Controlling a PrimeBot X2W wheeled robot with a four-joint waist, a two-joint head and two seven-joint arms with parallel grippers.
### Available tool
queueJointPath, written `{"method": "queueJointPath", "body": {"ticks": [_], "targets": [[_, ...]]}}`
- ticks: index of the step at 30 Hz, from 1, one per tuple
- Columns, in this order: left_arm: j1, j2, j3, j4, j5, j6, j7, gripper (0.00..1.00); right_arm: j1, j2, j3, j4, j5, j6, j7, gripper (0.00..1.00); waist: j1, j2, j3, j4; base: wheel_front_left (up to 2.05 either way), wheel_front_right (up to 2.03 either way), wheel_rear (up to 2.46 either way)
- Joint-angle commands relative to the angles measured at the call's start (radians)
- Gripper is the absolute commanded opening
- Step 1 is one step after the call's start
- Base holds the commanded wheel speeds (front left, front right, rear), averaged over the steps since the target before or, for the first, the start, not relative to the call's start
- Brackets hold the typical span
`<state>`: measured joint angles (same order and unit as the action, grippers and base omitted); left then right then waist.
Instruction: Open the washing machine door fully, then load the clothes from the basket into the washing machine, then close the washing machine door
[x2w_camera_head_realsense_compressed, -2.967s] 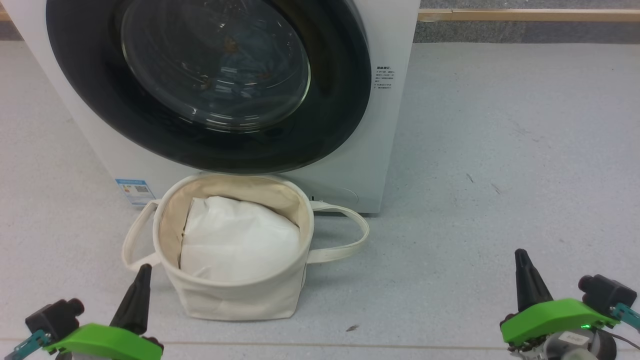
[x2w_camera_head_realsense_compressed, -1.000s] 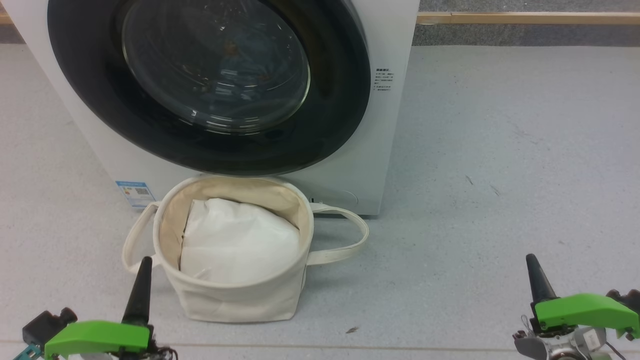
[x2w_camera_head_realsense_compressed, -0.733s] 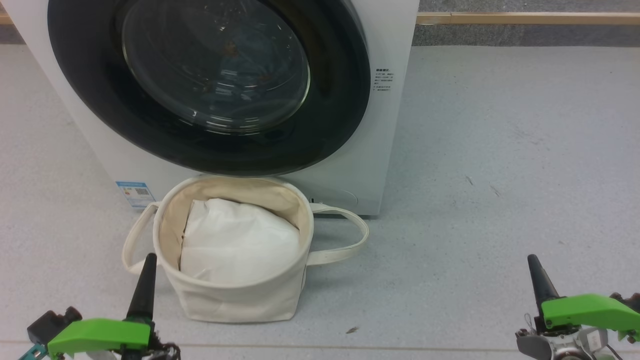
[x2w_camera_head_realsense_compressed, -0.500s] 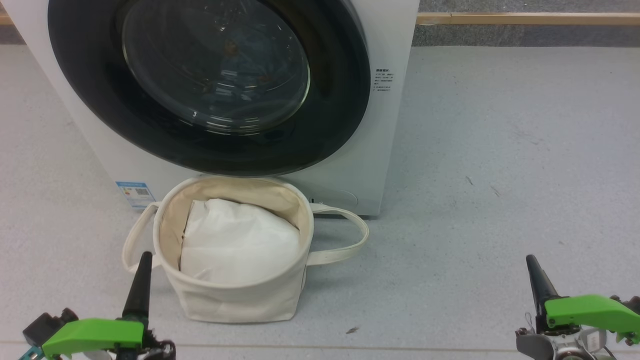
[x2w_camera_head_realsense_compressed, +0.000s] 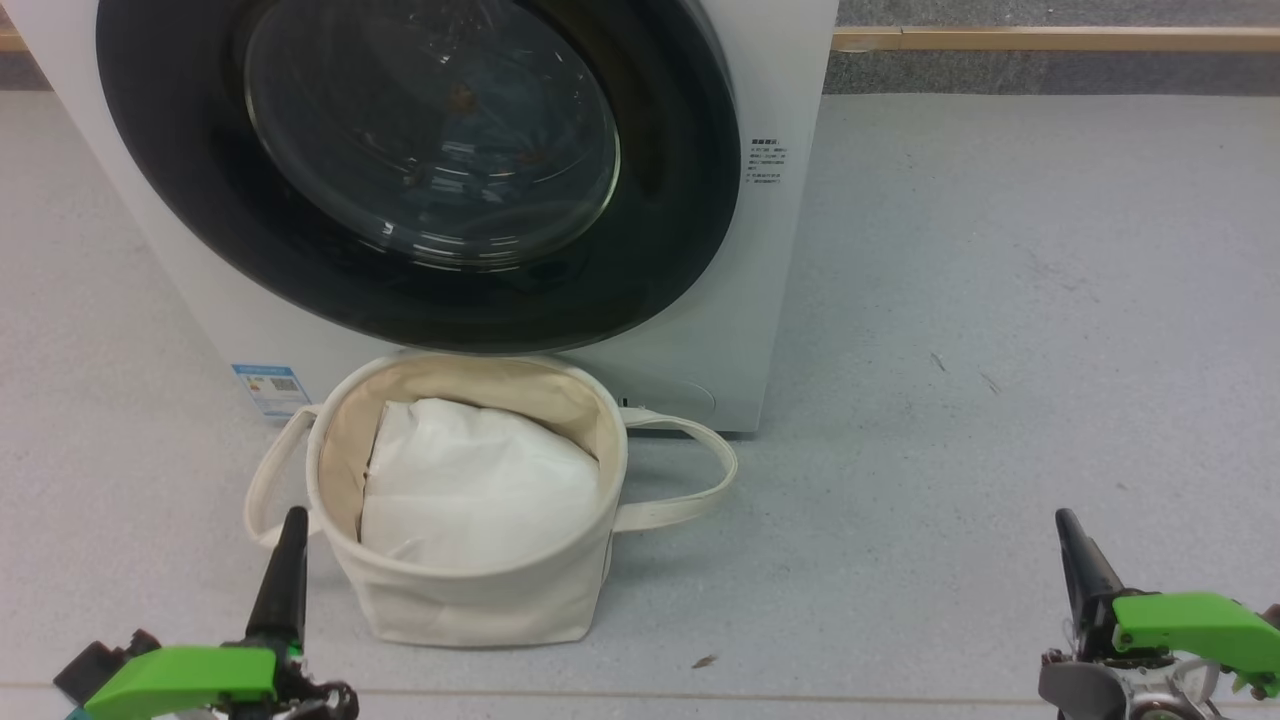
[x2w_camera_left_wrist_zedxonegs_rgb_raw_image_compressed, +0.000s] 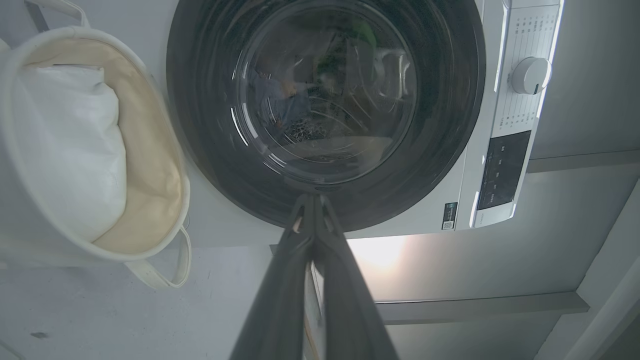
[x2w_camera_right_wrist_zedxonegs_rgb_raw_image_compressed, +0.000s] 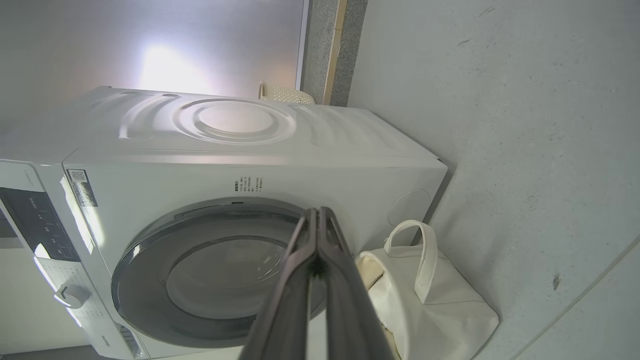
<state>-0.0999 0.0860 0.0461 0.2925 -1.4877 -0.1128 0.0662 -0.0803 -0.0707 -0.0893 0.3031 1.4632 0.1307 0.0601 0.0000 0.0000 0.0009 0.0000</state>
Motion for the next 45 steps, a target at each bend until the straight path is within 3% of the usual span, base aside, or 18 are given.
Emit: {"method": "queueJointPath", "body": {"ticks": [1, 15, 45], "targets": [[-0.023, -0.002, 0.036, -0.042, -0.019, 0.004, 0.009, 0.00, -0.041, 0.002, 0.008, -0.041, 0.024, 0.000, 0.009, 0.00, 0.0000, 0.0000, 0.000, 0.000, 0.00, 0.00, 0.00], [-0.012, -0.036, 0.070, -0.068, -0.120, 0.006, 0.047, 0.00, -0.040, 0.017, -0.022, -0.049, 0.148, 0.000, 0.050, 0.00, 0.0000, 0.0000, -0.002, 0.000, 0.00, 0.00, 0.00], [-0.012, -0.036, 0.070, -0.068, -0.120, 0.006, 0.047, 0.00, -0.040, 0.017, -0.022, -0.049, 0.148, 0.000, 0.051, 0.00, 0.0000, 0.0000, -0.002, 0.000, 0.00, 0.00, 0.00]]}}
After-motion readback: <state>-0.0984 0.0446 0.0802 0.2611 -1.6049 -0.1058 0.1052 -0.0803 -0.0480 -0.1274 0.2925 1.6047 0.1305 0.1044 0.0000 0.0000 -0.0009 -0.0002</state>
